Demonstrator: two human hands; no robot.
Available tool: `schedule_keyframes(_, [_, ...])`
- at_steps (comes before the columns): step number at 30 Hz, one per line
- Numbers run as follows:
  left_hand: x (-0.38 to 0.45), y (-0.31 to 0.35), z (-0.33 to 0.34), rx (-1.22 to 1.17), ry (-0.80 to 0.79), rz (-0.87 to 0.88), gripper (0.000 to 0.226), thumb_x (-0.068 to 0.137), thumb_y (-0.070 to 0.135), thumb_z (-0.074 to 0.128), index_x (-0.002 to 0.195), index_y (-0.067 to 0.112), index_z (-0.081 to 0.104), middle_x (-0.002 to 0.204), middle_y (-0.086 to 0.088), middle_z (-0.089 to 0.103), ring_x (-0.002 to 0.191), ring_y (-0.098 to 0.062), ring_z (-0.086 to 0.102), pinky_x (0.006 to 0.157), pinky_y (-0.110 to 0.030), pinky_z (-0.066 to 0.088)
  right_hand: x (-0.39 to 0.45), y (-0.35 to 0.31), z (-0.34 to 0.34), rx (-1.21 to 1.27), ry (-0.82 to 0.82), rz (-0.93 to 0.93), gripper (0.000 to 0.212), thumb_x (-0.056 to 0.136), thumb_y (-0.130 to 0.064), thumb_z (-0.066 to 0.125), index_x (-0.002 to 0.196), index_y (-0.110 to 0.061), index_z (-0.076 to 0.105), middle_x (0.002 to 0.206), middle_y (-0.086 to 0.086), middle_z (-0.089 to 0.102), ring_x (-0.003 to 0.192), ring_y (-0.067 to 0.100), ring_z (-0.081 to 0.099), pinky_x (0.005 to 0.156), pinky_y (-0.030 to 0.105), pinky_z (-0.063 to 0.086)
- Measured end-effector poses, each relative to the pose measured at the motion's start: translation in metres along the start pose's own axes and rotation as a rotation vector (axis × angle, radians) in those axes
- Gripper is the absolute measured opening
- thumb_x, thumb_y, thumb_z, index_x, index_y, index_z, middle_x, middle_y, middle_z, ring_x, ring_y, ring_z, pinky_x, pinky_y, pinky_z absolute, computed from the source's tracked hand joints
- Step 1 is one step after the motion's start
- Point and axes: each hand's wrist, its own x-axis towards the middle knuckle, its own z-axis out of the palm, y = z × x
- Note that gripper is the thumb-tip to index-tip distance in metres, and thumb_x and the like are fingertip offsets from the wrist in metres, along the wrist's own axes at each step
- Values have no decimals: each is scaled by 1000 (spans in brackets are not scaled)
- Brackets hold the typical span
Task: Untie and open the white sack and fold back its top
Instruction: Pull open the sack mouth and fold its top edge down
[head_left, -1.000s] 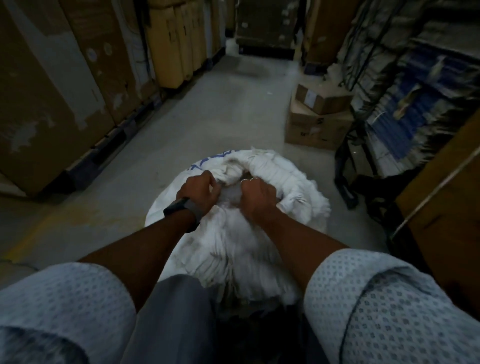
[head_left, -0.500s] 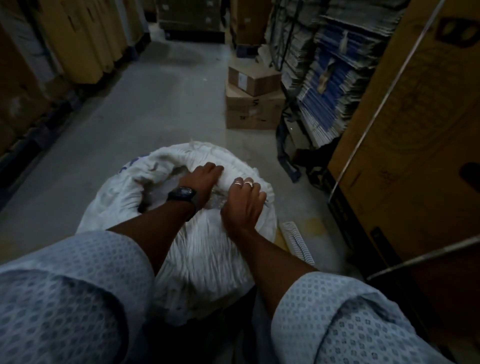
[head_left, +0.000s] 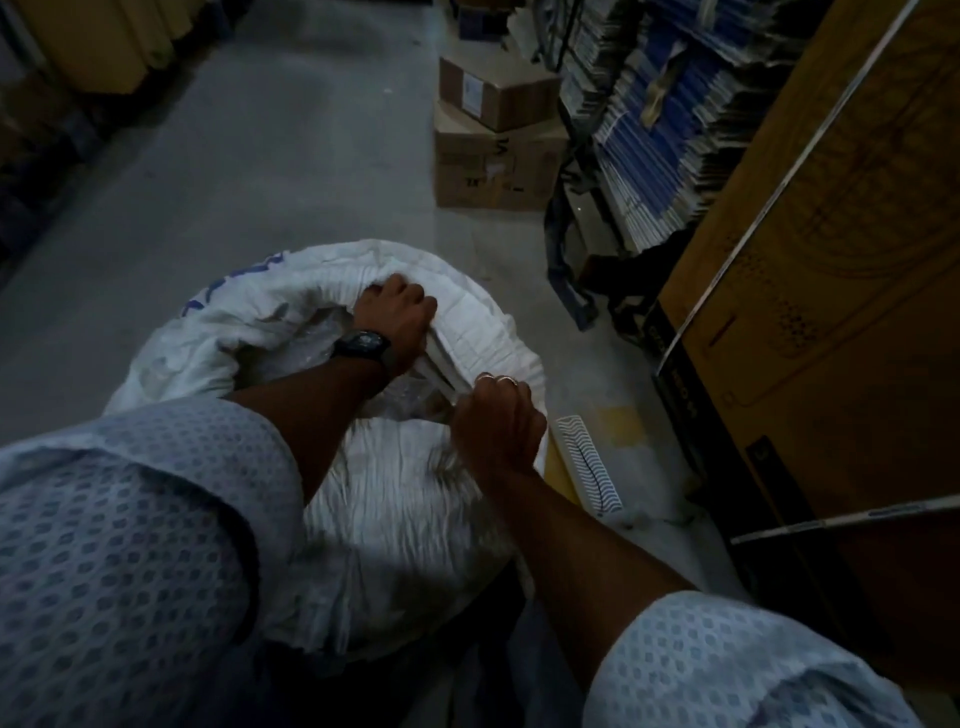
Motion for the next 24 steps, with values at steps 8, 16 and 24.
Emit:
schedule_keyframes(8, [47,-23,7,64,297,89,39,76,53,50,91,17,55,90,-9,56,90,-32,52,73,-41,36,13,20,10,174,81,170,53,86,-63,46,100,-16,66,95,14,71,94,37,64,83,42,47])
schedule_keyframes(16, [72,-30,49,-3,67,30,64,77,61,29,86,14,72,96,-12,69,100,-34,54,85,-45,40,36,19,33,252,-69,253,58,84,-67,55,105,-13,65,115,15,66,113,37,55,97,40,38])
schedule_keyframes(24, [70,-44,43,-270,-49,-33,49,75,62,48,100,20,46,86,-12,55,83,-35,56,76,-40,39,30,22,42,120,36,242,62,85,-71,47,105,-16,66,107,14,69,105,36,61,91,41,42])
